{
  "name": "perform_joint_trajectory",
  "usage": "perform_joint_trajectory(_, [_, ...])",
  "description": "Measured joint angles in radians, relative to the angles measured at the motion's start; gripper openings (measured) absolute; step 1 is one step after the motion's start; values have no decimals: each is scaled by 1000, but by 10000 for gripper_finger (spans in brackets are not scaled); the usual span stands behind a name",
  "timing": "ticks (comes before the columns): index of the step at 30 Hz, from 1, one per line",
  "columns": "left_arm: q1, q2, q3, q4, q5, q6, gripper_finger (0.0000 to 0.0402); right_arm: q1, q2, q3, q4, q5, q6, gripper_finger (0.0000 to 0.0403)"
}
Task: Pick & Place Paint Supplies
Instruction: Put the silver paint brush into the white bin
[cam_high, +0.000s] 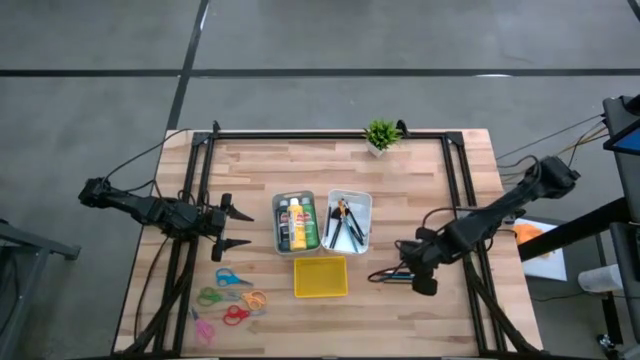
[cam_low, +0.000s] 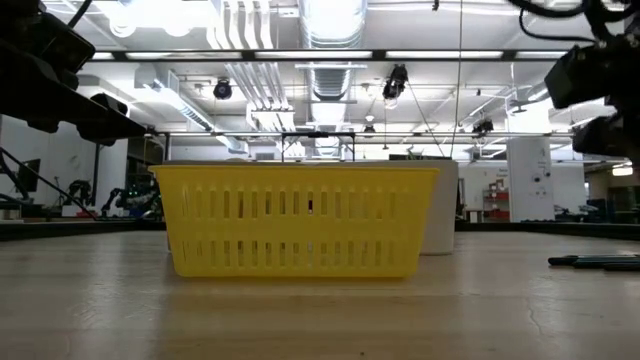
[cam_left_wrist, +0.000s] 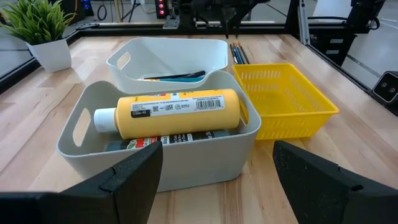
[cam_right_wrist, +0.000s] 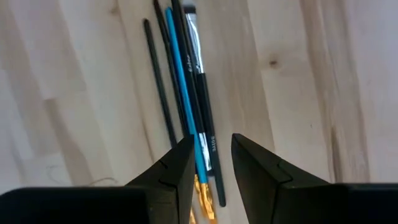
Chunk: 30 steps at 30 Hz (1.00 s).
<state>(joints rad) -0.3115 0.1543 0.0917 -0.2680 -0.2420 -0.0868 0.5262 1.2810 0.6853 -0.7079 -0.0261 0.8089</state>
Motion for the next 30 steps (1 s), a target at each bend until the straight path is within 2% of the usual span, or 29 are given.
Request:
perform_joint_trajectory(14, [0, 0, 0, 0, 0, 0, 306, 0, 140, 0, 68, 32, -11, 105])
perform_joint_trajectory(30, [0, 0, 0, 0, 0, 0, 306, -1, 148, -9, 93, 53, -26, 105])
